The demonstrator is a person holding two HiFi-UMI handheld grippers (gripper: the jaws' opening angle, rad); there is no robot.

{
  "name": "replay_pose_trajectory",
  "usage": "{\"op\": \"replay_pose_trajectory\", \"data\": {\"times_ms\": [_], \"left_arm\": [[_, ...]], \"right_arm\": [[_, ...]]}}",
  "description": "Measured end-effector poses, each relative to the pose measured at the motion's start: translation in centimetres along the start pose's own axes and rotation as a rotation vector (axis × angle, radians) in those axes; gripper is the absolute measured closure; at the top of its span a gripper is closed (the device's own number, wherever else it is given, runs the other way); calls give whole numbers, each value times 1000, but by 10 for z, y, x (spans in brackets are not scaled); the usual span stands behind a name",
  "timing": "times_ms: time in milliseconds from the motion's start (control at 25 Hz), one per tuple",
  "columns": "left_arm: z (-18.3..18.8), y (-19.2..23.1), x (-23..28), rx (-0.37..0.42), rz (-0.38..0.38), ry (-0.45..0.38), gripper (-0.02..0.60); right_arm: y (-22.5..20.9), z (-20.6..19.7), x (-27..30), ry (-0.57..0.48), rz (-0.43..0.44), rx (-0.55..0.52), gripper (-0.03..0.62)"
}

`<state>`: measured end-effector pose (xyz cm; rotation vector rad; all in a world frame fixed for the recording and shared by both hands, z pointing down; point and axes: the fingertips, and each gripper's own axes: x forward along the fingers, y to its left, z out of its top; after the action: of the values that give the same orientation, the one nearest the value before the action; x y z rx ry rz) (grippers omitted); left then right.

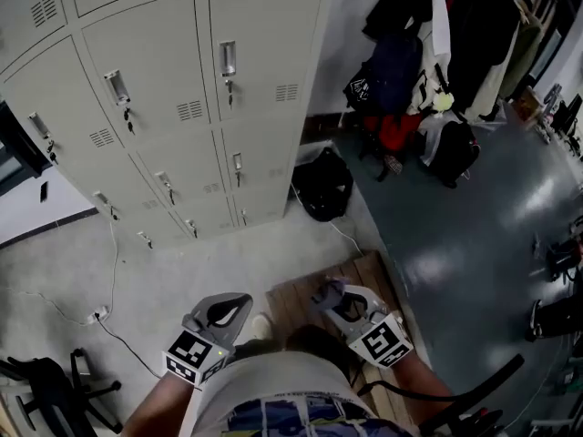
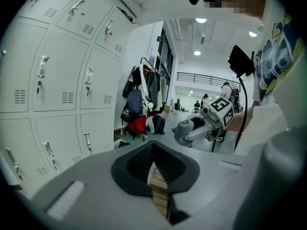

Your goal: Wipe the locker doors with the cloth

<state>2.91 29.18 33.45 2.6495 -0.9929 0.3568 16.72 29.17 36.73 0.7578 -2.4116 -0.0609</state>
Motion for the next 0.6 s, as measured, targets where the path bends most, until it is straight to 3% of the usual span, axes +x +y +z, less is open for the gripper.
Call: {"op": "replay_pose_trajectory", "data": {"times_ms": [200,360,600], "left_arm": [[44,52,15,3,50,-85,578],[49,84,25,21,131,-90,578],[57,152,51,6,271,-95,578]], "right_arm": [[-60,28,57,74,-6,-192,480],[-106,42,107,115,6,-369,480],[-208,58,198,139,-20,-607,480]]}}
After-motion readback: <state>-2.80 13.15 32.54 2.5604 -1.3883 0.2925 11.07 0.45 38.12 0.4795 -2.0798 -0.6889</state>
